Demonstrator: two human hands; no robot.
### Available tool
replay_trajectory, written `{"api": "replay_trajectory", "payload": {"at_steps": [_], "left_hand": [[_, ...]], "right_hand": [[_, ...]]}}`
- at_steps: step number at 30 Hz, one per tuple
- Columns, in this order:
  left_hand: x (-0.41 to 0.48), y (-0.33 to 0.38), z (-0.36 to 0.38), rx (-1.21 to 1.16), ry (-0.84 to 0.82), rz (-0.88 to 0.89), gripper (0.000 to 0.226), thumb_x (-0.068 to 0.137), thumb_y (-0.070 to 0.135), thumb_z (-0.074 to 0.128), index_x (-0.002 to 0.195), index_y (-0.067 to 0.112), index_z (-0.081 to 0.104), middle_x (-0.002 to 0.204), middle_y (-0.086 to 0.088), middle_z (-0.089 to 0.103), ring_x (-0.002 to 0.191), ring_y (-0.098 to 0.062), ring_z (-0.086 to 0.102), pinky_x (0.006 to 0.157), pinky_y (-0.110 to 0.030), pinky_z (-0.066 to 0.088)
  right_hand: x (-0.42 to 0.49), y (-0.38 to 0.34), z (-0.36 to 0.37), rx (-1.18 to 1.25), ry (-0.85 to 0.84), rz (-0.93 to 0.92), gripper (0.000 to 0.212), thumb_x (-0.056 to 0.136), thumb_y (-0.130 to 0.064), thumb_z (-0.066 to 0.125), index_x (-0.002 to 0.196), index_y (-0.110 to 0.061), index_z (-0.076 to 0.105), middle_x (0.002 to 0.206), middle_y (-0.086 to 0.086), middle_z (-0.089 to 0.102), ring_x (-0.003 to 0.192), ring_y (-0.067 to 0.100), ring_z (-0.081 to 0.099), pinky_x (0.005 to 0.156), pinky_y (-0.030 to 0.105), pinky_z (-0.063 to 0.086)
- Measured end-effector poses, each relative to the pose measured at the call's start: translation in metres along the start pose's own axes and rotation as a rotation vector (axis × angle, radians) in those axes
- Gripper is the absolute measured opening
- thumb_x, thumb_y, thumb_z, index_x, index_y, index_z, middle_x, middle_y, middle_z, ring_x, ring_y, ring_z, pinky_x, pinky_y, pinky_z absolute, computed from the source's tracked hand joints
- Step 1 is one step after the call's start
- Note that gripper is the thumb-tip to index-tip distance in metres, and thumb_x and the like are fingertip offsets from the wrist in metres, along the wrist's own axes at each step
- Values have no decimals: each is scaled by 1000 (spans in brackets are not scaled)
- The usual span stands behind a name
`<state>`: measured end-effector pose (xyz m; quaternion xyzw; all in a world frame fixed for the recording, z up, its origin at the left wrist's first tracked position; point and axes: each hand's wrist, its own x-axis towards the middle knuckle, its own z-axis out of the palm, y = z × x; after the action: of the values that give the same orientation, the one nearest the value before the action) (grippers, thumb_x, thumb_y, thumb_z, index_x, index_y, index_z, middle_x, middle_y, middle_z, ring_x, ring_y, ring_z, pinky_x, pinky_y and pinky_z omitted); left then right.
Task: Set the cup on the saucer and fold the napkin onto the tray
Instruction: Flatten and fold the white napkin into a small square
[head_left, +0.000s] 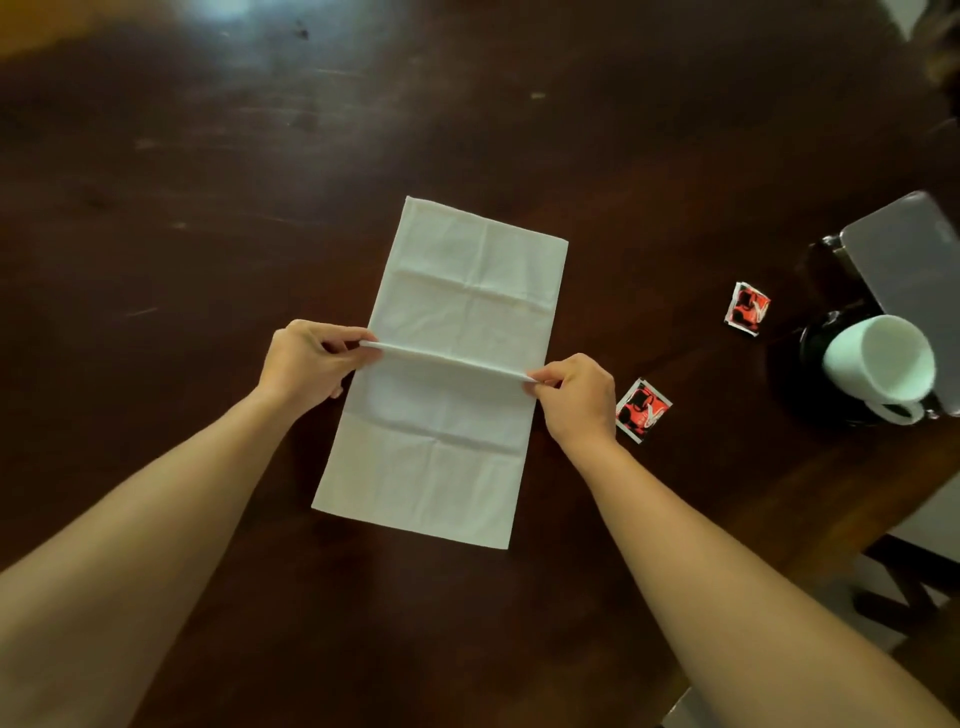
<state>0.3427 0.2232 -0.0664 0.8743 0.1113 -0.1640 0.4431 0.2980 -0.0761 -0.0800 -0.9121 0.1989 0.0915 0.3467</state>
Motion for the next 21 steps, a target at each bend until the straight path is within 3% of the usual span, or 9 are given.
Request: {"api": "replay_trajectory", "payload": {"at_steps": [3,6,9,12,16,21], "left_hand": [[0,0,-2,2,-12,-17,14,80,32,85,93,31,81,59,-1,67,43,-17,56,55,-24,53],[5,9,-5,51,-47,-31,12,81,31,84,90,32,78,60,-9,71,42,-13,59,64,-28,59],[8,22,-8,213,-75,-29,15,84,27,82,97,22,80,58,0,70,45,-15,64,58,-26,60],[1,37,-8,372,-15,62,20,86,28,79,104,20,81,74,2,72,60,-18,66,70,-36,60],[-14,60,-14,423,54,154,21,88,32,76,106,23,80,82,4,67,78,-19,65,75,-35,57],[-32,98,-36,427,151,192,24,87,35,76,108,24,80,89,4,65,81,-18,62,77,-36,56]], "right_hand": [[0,-3,-1,-15,-15,25,15,84,-22,79,98,-20,81,92,0,70,94,21,64,76,31,49],[2,-9,-8,-29,-56,55,13,86,-22,77,98,-19,81,94,1,73,94,21,65,75,28,48],[6,-17,-15,-60,-126,70,12,88,-19,75,98,-18,81,100,3,74,96,21,66,78,29,51],[7,-20,-23,-106,-157,51,12,89,-20,73,98,-18,81,104,4,75,98,23,67,81,32,54],[9,-29,-47,-157,-131,-13,12,90,-23,72,97,-20,81,105,2,75,99,24,67,74,27,46],[13,-63,-90,-185,-56,-113,12,91,-26,72,98,-22,81,108,0,73,99,22,66,76,31,51]]}}
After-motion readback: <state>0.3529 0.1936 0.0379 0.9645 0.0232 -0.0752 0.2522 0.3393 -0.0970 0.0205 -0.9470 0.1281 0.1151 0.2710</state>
